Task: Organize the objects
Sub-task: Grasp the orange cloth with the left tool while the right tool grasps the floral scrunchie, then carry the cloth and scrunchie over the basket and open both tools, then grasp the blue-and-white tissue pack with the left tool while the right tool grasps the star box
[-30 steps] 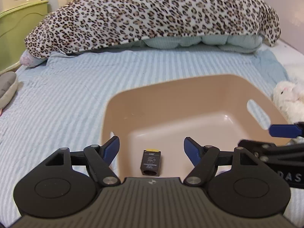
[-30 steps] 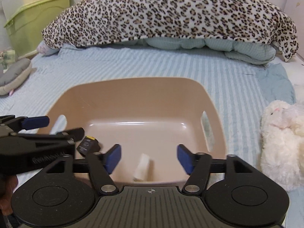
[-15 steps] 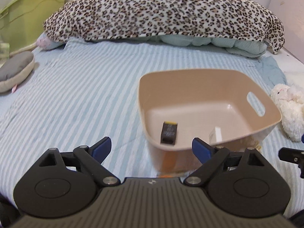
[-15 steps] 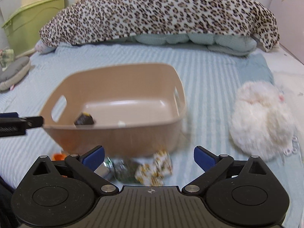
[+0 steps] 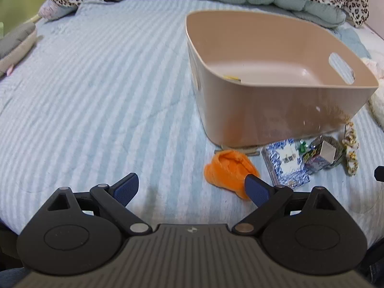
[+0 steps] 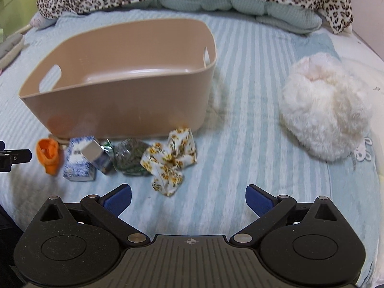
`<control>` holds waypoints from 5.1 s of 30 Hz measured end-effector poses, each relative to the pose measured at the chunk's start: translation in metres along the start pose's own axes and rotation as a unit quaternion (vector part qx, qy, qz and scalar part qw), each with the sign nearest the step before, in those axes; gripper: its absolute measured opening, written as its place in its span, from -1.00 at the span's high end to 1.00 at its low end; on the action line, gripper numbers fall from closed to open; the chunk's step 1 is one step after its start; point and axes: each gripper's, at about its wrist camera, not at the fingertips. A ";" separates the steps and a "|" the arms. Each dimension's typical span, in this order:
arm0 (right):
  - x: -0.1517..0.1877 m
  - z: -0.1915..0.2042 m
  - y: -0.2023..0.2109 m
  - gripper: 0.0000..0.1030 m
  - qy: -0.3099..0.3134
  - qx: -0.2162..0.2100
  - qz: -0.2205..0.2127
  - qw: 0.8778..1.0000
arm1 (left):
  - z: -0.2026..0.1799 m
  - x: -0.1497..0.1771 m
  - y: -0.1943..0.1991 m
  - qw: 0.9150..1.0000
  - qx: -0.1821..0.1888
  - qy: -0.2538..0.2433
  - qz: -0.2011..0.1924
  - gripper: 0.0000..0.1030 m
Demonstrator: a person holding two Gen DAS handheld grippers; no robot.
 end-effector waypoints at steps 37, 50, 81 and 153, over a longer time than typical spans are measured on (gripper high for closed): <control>0.011 0.032 -0.047 0.77 0.029 -0.031 0.009 0.999 | -0.005 0.006 -0.033 0.998 0.057 -0.013 -0.010 0.87; 0.010 0.016 0.018 0.77 -0.011 -0.052 -0.054 0.997 | -0.002 0.000 0.020 0.997 0.060 -0.010 -0.055 0.87; -0.095 0.034 0.025 0.77 0.020 -0.066 -0.190 0.979 | -0.051 -0.107 0.026 0.984 0.045 -0.057 -0.163 0.87; 0.021 0.060 -0.039 -0.80 -0.003 -0.069 0.008 0.998 | -0.034 0.005 -0.010 0.999 0.002 -0.031 -0.019 -0.48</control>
Point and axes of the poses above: each gripper's, at about its wrist camera, not at the fingertips, and y roughly against the way its jaws point, z to its left, x to its underside, and after that the axes turned 6 degrees about -z, right-handed
